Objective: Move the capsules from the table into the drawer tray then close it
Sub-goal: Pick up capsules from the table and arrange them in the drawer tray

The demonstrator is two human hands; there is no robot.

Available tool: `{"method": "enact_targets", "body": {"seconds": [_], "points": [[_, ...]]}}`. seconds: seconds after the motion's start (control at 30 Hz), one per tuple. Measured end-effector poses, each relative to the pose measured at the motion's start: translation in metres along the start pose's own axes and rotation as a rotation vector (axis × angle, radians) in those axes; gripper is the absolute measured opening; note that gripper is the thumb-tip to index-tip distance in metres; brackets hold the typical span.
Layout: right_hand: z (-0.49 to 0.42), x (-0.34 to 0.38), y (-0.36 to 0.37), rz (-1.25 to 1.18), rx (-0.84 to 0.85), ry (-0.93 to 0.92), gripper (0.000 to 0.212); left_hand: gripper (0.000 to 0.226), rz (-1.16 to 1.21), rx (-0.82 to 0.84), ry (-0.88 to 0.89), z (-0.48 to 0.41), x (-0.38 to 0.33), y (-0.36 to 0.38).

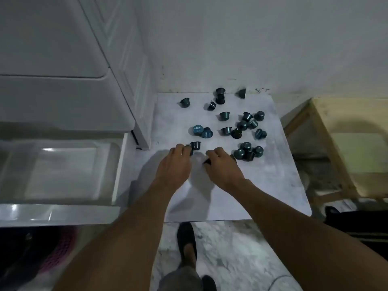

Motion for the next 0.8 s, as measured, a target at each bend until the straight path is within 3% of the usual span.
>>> {"method": "enact_targets", "body": {"seconds": [0.4,0.6,0.8], "points": [[-0.015,0.005,0.032,0.057,-0.033,-0.074,0.017,0.041,-0.002,0.118,0.008,-0.032,0.020,0.022],[-0.012,0.008,0.032,0.024,-0.005,-0.023,0.014,0.026,0.022,0.159,-0.018,-0.036,0.017,0.024],[-0.002,0.011,0.028,0.000,0.001,0.010,0.009,0.045,0.141,0.244,-0.110,-0.027,0.018,0.024]]}}
Point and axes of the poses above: each hand's wrist, its own z-axis away from the middle knuckle, its own y-axis out of the palm, x = y × z, the point moved 1 cm from there along -z, towards the middle knuckle, and after that the axes turned 9 degrees about -x, right-handed, at the moved point
